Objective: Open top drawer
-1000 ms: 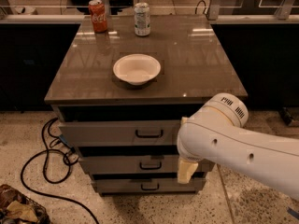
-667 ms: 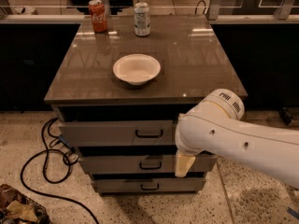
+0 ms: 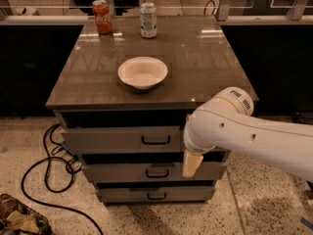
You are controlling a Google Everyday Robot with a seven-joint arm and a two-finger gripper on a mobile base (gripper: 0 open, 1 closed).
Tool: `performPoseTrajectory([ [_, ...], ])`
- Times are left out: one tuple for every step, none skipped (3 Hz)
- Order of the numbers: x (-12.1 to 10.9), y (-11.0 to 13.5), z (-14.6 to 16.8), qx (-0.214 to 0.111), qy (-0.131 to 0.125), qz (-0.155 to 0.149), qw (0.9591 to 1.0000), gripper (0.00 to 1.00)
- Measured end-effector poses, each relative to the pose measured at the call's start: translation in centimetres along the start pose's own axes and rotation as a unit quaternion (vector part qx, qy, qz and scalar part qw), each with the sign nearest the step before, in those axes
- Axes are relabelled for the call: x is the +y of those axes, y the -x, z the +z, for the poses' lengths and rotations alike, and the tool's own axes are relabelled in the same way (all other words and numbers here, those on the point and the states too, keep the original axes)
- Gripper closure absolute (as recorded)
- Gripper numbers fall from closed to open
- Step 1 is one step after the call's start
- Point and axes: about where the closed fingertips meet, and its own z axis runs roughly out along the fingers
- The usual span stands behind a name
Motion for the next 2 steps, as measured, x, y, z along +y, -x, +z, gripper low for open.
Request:
performPoseTrajectory([
  [-0.48, -0.20, 0.69, 0.002, 0.008, 0.000, 1.0000, 0.00],
  [-0.42, -0.59, 1.64, 0.007, 0.025, 0.001, 0.9997, 0.00],
])
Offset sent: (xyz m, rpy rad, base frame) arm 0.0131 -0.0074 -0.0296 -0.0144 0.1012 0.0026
